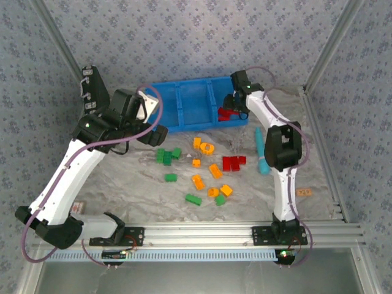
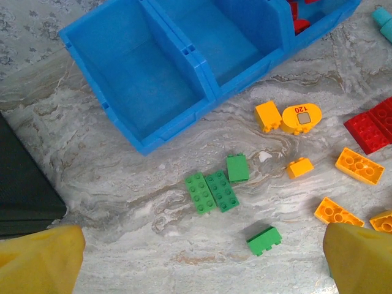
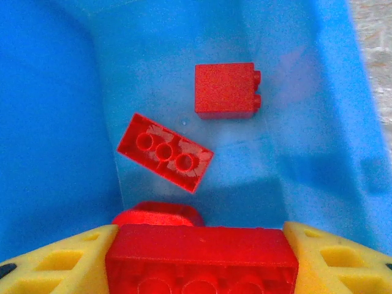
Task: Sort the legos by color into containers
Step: Place the lego in the container, then pick up the lego from the middle-right of the table.
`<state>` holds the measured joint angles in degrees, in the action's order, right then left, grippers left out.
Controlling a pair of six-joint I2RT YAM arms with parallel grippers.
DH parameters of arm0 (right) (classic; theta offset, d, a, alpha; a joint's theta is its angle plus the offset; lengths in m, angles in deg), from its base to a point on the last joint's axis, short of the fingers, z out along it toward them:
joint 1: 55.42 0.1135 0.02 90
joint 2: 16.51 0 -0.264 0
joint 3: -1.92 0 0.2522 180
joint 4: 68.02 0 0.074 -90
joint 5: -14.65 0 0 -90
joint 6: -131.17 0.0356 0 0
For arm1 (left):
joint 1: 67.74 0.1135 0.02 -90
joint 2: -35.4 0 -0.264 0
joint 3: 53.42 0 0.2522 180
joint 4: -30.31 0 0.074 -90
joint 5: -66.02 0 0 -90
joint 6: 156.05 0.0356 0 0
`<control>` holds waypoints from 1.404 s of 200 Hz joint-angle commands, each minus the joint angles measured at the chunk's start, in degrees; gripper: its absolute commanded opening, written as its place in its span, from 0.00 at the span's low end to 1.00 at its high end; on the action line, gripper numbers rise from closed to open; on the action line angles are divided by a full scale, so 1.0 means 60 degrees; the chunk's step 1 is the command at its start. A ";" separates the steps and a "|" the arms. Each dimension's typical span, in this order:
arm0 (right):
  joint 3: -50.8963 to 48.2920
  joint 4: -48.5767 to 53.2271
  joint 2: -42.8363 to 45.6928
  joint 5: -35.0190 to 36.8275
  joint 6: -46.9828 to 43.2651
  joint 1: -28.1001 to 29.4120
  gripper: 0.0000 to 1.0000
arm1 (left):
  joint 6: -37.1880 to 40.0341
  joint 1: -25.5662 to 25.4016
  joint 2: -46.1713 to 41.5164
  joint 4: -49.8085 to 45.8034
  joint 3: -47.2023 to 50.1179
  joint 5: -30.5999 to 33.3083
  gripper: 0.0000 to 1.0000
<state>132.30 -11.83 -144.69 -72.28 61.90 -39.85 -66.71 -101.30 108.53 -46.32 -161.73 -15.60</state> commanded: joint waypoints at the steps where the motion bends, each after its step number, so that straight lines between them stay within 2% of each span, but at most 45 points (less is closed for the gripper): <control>1: 0.0814 0.0429 -0.0506 -0.0255 -0.0156 -0.0089 0.54 | -0.0020 0.0111 -0.0044 -0.0111 -0.0197 0.0064 1.00; 23: 0.1147 0.0363 -0.0691 -0.0407 -0.0199 -0.0068 0.62 | -0.0021 0.0159 -0.0015 -0.0141 -0.0206 0.0055 1.00; 61: 0.1013 0.0408 -0.0331 -0.0471 -0.0345 0.0023 0.70 | -0.0020 0.0174 -0.0013 -0.0069 -0.0167 -0.0036 1.00; 120: -0.0967 0.0090 0.1309 -0.0369 -0.0425 0.0119 0.77 | -0.0024 0.0183 -0.0298 0.0166 0.0079 -0.0277 1.00; 164: -0.2801 0.0295 0.2865 0.0081 0.0122 0.0442 0.71 | -0.0035 0.0188 -0.0679 0.0283 0.0239 -0.0383 1.00; 218: -0.6319 -0.0049 0.4912 0.0188 0.1462 0.0813 0.65 | 0.0041 0.0175 -0.0956 0.0455 0.0508 -0.0590 1.00; 281: -0.8400 -0.0232 0.5880 0.0259 0.2154 0.1083 0.57 | 0.0111 0.0188 -0.0996 0.0532 0.0628 -0.0716 1.00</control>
<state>84.74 -12.85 -111.90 -72.09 72.02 -33.86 -66.52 -100.47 103.54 -44.35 -158.56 -18.77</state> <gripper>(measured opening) 0.581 0.999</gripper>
